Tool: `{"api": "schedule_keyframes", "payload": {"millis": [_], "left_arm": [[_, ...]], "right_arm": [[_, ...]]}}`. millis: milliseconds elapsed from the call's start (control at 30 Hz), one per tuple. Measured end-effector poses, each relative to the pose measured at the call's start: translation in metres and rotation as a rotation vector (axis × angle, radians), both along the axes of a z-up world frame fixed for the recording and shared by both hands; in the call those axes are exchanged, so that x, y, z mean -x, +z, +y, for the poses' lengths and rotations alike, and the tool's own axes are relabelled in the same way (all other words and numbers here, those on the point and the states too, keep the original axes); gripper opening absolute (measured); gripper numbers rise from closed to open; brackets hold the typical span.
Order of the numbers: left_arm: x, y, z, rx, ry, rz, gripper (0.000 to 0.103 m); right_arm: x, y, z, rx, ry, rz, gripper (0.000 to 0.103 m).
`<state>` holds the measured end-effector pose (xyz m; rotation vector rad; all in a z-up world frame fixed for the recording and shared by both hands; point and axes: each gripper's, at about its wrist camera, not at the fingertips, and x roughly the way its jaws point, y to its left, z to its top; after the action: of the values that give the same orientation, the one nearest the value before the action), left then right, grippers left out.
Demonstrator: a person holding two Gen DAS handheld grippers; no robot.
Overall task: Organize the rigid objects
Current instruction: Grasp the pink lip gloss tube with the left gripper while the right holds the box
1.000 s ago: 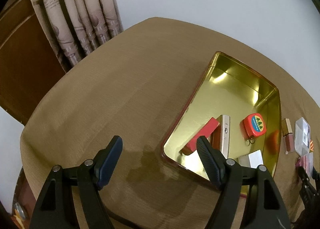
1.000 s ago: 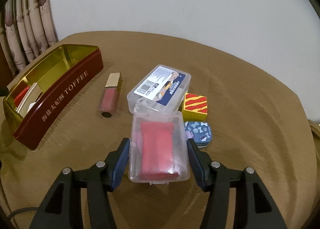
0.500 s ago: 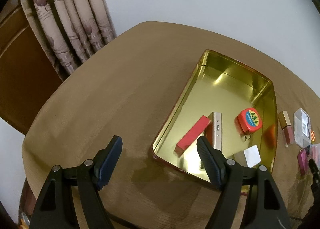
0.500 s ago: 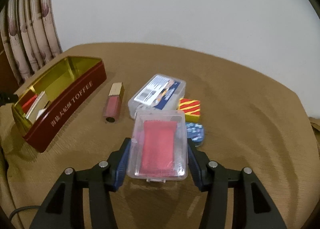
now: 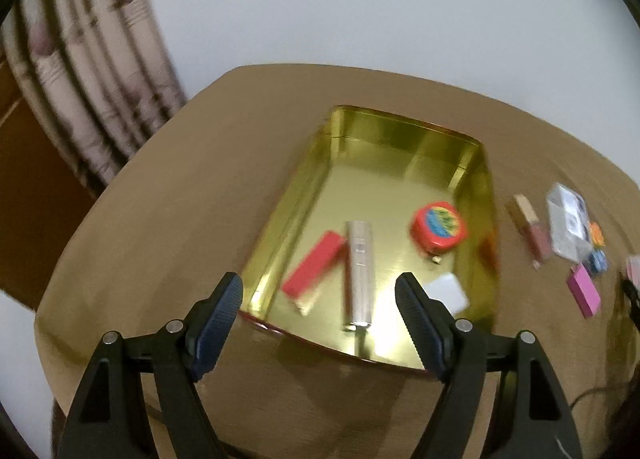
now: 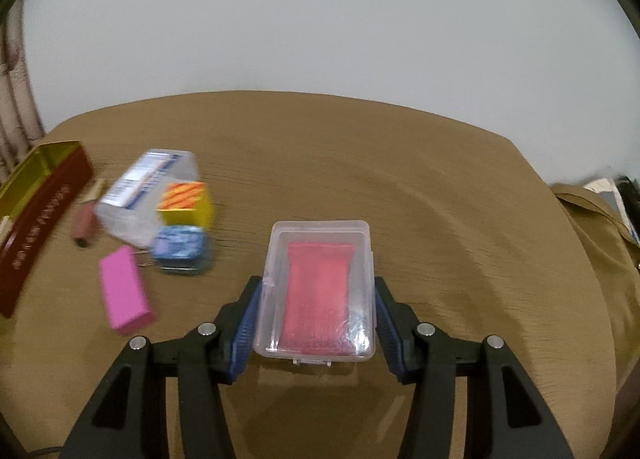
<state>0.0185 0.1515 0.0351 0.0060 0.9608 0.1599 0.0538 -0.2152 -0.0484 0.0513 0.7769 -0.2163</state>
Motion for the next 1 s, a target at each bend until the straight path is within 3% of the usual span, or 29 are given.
{"api": "schedule_keyframes", "payload": {"millis": [267, 500, 633, 800, 867, 1000], "left_arm": [[-0.007, 0.008, -0.076, 0.025, -0.174, 0.039, 0.076], [-0.034, -0.005, -0.145, 0.084, -0.247, 0.115, 0.076], [-0.059, -0.018, -0.159, 0.145, -0.224, 0.164, 0.070], [-0.083, -0.031, -0.164, 0.161, -0.179, 0.194, 0.048], [-0.091, -0.037, -0.166, 0.161, -0.161, 0.198, 0.045], [-0.104, -0.050, -0.163, 0.239, -0.133, 0.238, 0.043]], "right_arm": [[-0.006, -0.014, -0.020, -0.070, -0.036, 0.031, 0.054], [-0.005, -0.015, -0.024, -0.110, -0.028, 0.028, 0.055], [-0.004, -0.014, -0.023, -0.105, -0.028, 0.030, 0.055], [-0.006, -0.015, -0.022, -0.108, -0.026, 0.033, 0.055], [-0.004, -0.016, -0.021, -0.105, -0.027, 0.034, 0.056], [-0.004, -0.016, -0.019, -0.103, -0.027, 0.034, 0.056]]}}
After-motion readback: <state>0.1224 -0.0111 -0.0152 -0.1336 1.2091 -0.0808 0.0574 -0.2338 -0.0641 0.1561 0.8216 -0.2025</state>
